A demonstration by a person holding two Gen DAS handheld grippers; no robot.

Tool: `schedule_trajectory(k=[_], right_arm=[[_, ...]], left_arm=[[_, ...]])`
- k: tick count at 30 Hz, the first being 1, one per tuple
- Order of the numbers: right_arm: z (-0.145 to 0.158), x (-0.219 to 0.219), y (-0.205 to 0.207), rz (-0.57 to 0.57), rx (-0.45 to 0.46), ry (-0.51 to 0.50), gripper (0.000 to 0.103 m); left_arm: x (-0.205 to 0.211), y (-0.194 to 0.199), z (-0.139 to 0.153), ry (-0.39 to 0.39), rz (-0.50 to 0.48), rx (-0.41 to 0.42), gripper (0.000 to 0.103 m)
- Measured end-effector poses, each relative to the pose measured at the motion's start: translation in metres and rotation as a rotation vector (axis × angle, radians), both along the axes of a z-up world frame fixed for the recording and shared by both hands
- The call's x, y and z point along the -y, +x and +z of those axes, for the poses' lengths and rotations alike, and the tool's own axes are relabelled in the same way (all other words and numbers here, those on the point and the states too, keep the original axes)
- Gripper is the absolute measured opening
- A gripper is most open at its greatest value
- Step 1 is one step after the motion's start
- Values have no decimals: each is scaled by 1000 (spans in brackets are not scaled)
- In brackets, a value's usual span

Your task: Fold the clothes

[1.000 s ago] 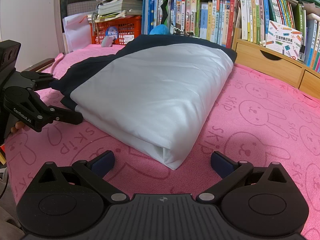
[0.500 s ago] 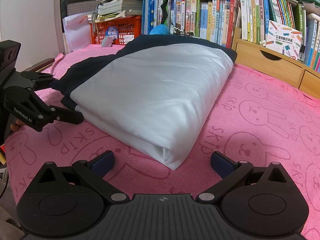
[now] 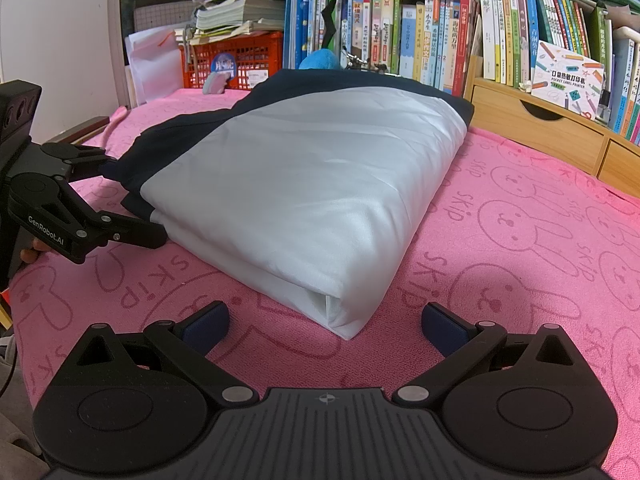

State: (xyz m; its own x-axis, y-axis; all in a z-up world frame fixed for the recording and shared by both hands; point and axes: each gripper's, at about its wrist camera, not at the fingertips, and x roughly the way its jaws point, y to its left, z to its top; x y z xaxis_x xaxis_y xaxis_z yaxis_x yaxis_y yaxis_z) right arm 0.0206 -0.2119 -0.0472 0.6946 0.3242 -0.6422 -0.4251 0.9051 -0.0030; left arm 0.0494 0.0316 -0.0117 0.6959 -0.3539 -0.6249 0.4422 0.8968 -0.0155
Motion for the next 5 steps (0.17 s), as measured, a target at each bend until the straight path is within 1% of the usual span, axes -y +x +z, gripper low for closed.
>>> schedule_trajectory(k=[5], right_arm=[[0, 0, 0, 0, 0, 0, 103]], left_arm=[[0, 0, 0, 0, 0, 0, 103]])
